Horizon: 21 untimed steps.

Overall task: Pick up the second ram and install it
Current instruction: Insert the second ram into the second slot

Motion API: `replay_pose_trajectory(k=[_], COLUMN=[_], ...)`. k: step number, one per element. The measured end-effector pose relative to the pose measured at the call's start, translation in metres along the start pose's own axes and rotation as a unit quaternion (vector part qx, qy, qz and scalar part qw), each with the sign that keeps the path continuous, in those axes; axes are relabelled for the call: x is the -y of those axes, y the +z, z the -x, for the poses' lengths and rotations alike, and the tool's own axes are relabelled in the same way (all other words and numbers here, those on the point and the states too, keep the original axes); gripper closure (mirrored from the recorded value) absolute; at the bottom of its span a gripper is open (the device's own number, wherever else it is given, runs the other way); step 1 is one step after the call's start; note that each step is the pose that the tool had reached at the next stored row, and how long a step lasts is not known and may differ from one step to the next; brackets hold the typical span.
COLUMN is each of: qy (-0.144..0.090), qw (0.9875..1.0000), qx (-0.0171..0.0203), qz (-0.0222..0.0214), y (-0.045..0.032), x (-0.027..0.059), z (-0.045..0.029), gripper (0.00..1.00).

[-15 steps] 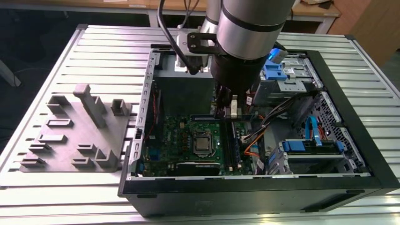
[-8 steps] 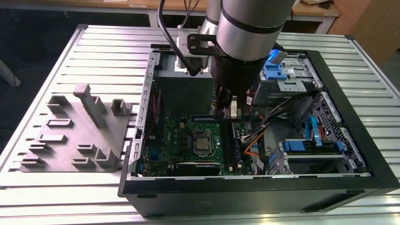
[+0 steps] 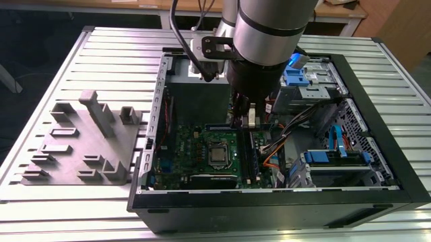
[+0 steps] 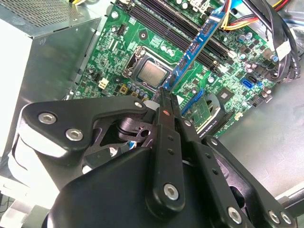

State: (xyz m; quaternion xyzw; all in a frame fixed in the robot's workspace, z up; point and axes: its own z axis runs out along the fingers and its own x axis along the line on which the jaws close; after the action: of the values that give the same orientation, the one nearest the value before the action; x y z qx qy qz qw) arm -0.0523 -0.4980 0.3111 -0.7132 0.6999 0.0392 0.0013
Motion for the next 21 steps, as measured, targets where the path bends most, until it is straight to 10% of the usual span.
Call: replay_pose_trajectory(k=[10, 16, 21], qy=[0.063, 0.114, 0.159], qw=[0.9980, 0.9934, 0.9871], qx=[0.0033, 0.0060, 0.0084], qz=[-0.0036, -0.0066, -0.0092], y=[0.0004, 0.0009, 0.0018], x=[0.0000, 0.0001, 0.0001], z=[0.0000, 0.0000, -0.0001], gripper=[0.92, 0.92, 0.92])
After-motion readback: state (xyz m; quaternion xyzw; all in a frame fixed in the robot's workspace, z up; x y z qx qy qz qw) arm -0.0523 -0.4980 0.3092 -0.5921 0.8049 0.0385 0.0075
